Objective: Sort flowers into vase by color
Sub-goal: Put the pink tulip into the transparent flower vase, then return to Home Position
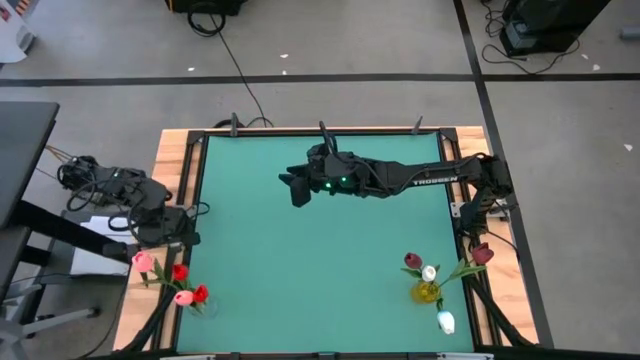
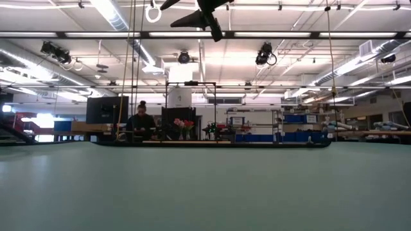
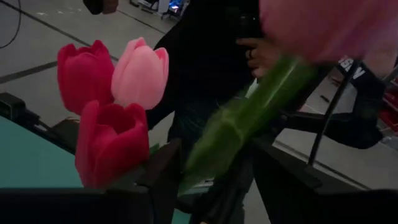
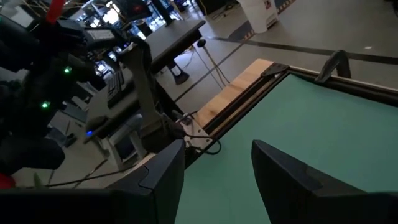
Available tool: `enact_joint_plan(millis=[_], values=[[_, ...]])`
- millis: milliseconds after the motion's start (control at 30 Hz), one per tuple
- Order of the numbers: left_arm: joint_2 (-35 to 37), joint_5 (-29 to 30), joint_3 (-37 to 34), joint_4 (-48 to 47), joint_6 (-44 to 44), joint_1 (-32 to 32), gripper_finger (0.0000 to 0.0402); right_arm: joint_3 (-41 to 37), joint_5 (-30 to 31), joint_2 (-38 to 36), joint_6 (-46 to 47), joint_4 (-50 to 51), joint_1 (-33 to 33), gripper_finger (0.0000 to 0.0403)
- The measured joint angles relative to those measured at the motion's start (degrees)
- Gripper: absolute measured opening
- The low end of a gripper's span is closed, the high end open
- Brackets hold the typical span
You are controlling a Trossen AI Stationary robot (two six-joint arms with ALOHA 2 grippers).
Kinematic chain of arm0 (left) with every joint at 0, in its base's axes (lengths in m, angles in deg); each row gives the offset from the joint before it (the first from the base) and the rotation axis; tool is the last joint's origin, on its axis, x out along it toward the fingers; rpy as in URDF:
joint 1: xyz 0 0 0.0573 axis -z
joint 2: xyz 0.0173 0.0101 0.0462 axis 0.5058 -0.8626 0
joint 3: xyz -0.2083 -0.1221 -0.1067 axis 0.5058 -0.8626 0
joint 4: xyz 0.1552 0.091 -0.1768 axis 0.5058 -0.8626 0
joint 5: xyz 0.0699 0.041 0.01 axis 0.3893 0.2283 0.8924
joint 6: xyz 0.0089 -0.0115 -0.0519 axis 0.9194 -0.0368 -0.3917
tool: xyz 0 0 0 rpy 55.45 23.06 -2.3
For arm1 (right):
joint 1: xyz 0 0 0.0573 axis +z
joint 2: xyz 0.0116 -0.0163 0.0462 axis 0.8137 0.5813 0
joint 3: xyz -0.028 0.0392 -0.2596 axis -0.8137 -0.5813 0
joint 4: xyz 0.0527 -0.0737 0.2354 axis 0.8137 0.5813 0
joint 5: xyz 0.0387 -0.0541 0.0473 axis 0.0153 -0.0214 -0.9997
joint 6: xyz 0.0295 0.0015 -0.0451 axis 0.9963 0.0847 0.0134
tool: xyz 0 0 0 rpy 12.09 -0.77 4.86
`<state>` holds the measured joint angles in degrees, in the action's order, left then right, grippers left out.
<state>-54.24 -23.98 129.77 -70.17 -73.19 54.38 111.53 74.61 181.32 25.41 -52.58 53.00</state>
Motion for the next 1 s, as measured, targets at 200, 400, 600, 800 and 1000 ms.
enact_joint_plan(millis=[200, 400, 600, 800, 1000], values=[[-2.47, 5.06, 0.02, 0.25, -0.04, 5.2, 0.0191, 0.0, -2.05, 0.0, -0.23, 1.16, -0.09, 0.0195], [-5.23, 8.87, 0.02, 4.66, -1.78, 8.92, 0.019, -0.02, -4.54, -0.02, -0.1, 2.42, -0.22, 0.0195], [-6.36, 14.62, 0.04, 9.7, -6.3, 11.58, 0.0189, -0.02, -7.92, -0.01, -1.93, 2.4, -0.31, 0.0195], [-5.86, 17.05, 3.47, 7.83, -11.98, 11.53, 0.0189, -0.02, -11.35, 0.0, -2.9, 0.04, -0.31, 0.0195], [-5.99, 19.74, 9.12, 3.38, -14.37, 11.51, 0.0189, -0.02, -15.1, 0.0, -3.5, -4.84, -0.31, 0.0195]])
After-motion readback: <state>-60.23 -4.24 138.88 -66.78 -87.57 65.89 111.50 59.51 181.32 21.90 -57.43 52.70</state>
